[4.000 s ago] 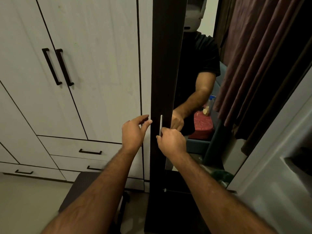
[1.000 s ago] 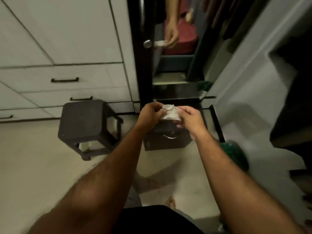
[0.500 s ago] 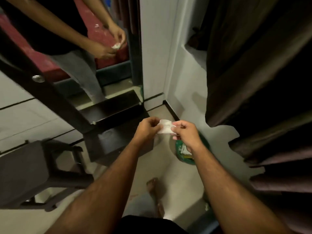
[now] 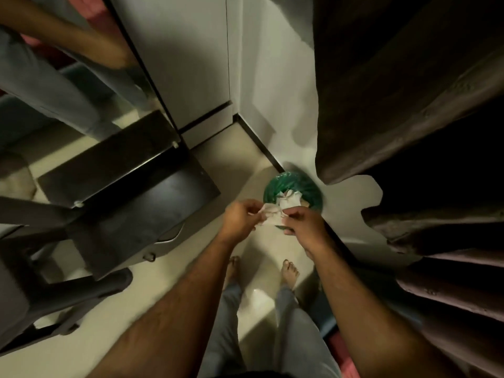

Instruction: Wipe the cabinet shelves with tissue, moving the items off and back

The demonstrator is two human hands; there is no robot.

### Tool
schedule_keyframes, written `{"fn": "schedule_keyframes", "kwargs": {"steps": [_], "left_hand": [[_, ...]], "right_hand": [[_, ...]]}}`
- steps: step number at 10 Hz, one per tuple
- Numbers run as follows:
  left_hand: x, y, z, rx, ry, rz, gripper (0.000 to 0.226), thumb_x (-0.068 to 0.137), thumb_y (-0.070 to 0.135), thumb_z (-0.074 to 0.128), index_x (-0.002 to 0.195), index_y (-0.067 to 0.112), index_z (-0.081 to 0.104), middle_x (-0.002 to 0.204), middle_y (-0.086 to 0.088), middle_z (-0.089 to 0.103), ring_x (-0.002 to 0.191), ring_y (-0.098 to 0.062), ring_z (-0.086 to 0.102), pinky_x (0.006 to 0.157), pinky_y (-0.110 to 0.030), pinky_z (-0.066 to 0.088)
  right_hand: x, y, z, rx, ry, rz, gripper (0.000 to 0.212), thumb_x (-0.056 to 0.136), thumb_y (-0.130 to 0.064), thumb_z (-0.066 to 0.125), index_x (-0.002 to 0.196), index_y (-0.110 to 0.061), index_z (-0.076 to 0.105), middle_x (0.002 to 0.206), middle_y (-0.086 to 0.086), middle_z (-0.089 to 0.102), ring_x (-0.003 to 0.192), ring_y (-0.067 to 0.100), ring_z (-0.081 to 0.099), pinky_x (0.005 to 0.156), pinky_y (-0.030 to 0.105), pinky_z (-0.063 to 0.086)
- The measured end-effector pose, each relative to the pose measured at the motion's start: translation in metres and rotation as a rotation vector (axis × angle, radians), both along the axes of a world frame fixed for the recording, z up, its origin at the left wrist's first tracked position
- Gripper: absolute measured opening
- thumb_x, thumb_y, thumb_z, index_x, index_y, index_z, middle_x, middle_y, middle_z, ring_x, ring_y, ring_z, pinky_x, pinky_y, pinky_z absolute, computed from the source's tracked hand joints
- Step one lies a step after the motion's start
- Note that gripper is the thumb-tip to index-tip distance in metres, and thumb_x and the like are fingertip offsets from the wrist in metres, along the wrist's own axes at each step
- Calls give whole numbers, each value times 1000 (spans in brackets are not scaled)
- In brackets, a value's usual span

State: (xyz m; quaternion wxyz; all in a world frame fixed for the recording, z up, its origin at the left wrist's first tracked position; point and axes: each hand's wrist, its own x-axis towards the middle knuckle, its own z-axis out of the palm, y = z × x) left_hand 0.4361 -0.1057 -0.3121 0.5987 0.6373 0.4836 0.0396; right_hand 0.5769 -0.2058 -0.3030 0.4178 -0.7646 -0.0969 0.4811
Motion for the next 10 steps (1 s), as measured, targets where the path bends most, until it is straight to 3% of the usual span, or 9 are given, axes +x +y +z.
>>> {"fn": "schedule_keyframes", "kwargs": {"steps": [2, 3, 4, 6, 8, 9, 10], "left_hand": [[45, -4, -56, 24, 47, -7, 26, 86, 18, 72, 110, 9, 70, 99, -5, 71, 79, -24, 68, 64, -33, 55], [66, -7, -95, 37, 73, -29, 25, 86, 19, 71, 110, 12, 71, 103, -6, 72, 78, -23, 68, 69, -35, 55], [88, -4, -140, 82, 118, -73, 23, 89, 21, 68, 111, 15, 72, 105, -2, 71, 74, -17, 63, 77, -35, 54], [124, -5, -245, 96, 216, -160, 28, 87, 18, 66, 115, 18, 70, 112, -3, 70, 99, -19, 64, 78, -20, 40], [154, -2, -325, 88, 251, -218, 48, 84, 16, 69, 130, 10, 58, 126, -11, 62, 114, -26, 58, 88, -26, 40], [161, 1, -339, 93, 265, -256, 42, 86, 19, 66, 125, 6, 60, 123, -15, 62, 113, -30, 57, 89, -31, 41], [157, -7, -334, 123, 265, -283, 34, 89, 21, 64, 116, 0, 62, 116, -20, 63, 108, -34, 58, 85, -35, 41]], "right_hand": [[45, -6, -60, -25, -127, 69, 18, 87, -3, 65, 86, -20, 65, 79, 4, 69, 63, 19, 69, 55, 31, 50], [68, -9, -100, -28, -134, 82, 13, 87, -2, 66, 90, -15, 66, 81, 5, 69, 69, 24, 69, 60, 34, 54], [87, -8, -147, -44, -110, 68, 12, 87, -4, 67, 98, -10, 67, 86, 5, 70, 74, 19, 71, 57, 26, 54], [115, -8, -264, -124, -73, 20, 16, 87, -3, 65, 101, -9, 65, 96, 11, 70, 81, 20, 71, 62, 28, 55], [142, 0, -357, -174, -117, 10, 14, 88, -2, 64, 102, -6, 65, 101, 15, 67, 85, 26, 68, 64, 32, 56], [151, 5, -394, -211, -170, 40, 13, 87, -6, 65, 99, -8, 67, 103, 16, 68, 87, 30, 68, 63, 33, 56], [153, -1, -407, -233, -264, 135, 26, 86, -10, 62, 112, -13, 66, 114, 11, 68, 100, 27, 66, 86, 41, 56]]}}
